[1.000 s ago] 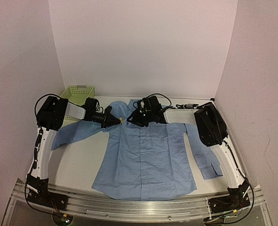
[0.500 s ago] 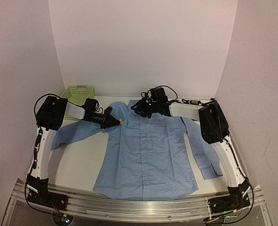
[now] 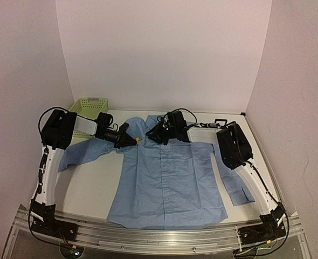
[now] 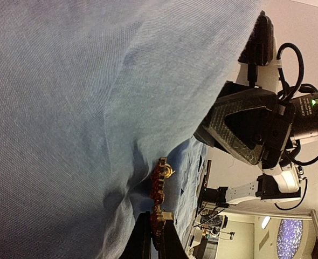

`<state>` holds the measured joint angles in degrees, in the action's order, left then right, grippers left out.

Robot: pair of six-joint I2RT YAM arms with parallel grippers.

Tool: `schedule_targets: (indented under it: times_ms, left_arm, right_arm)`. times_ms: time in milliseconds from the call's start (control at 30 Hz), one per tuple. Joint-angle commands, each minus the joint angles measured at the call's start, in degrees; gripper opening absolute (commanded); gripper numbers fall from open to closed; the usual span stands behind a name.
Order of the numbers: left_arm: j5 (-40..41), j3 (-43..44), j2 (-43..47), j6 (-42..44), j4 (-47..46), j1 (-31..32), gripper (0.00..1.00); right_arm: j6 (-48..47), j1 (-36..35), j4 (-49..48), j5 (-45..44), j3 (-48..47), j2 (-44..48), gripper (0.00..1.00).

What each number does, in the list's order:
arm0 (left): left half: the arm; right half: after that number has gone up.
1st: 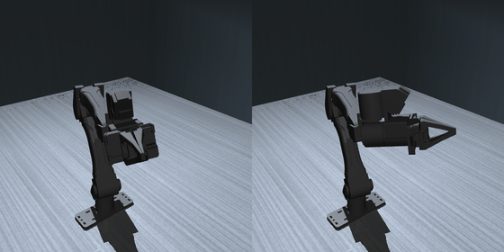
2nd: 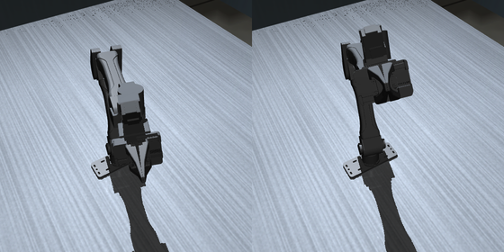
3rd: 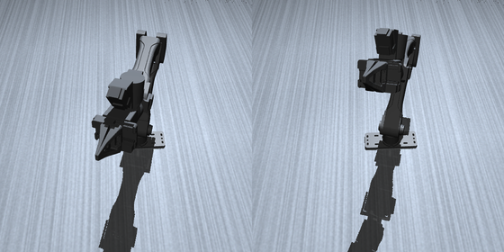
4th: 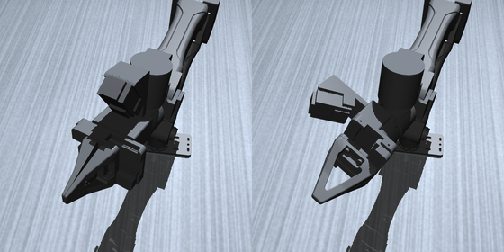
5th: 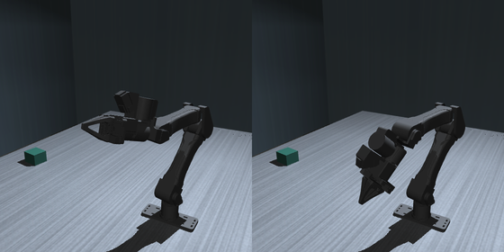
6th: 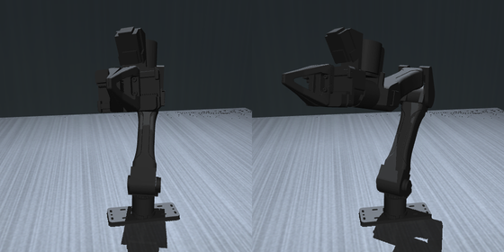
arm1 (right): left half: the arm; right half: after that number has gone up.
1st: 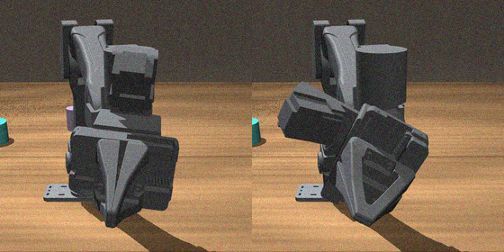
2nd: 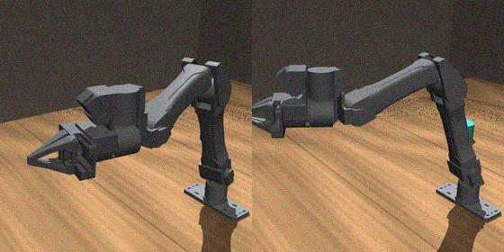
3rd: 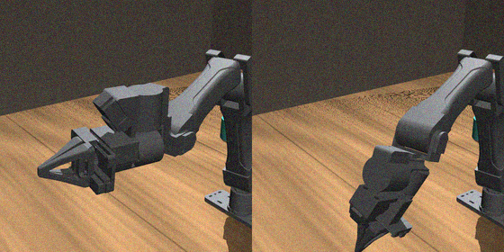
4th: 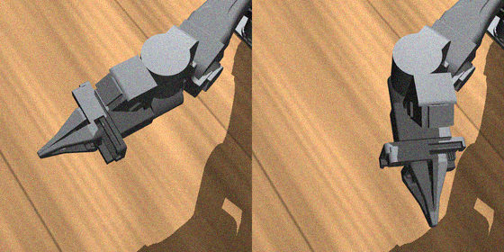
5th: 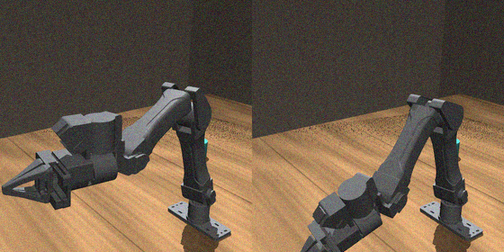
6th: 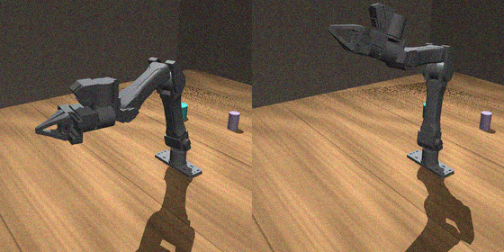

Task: Pin the brooch onto the clothing

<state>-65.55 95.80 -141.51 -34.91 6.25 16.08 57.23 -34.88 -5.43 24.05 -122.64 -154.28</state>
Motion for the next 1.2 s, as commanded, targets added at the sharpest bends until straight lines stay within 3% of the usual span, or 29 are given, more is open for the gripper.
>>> schedule_targets:
  times_ms: [0,300,600,900,1167]
  left_arm:
    - [2.30,0.37,-0.07,2.46,5.03,-0.18,0.00]
    - [1.45,0.85,-0.87,1.47,3.94,0.65,0.00]
    - [0.38,4.55,-2.66,-3.51,0.66,1.35,0.00]
    - [4.00,4.54,-3.80,-2.43,5.73,1.16,0.00]
    - [6.13,6.72,-5.13,-0.26,9.05,1.18,0.00]
  right_arm:
    - [1.18,-1.19,-3.31,1.83,-4.15,-3.21,0.22]
    - [1.50,-2.04,-4.73,2.63,-7.88,-6.56,0.14]
    - [0.69,-2.47,-4.68,2.72,-6.51,-6.00,0.13]
    - [-8.42,-2.48,-1.40,-4.94,0.43,4.26,0.31]
    - [-12.41,-2.53,4.92,-8.62,0.87,8.34,0.35]
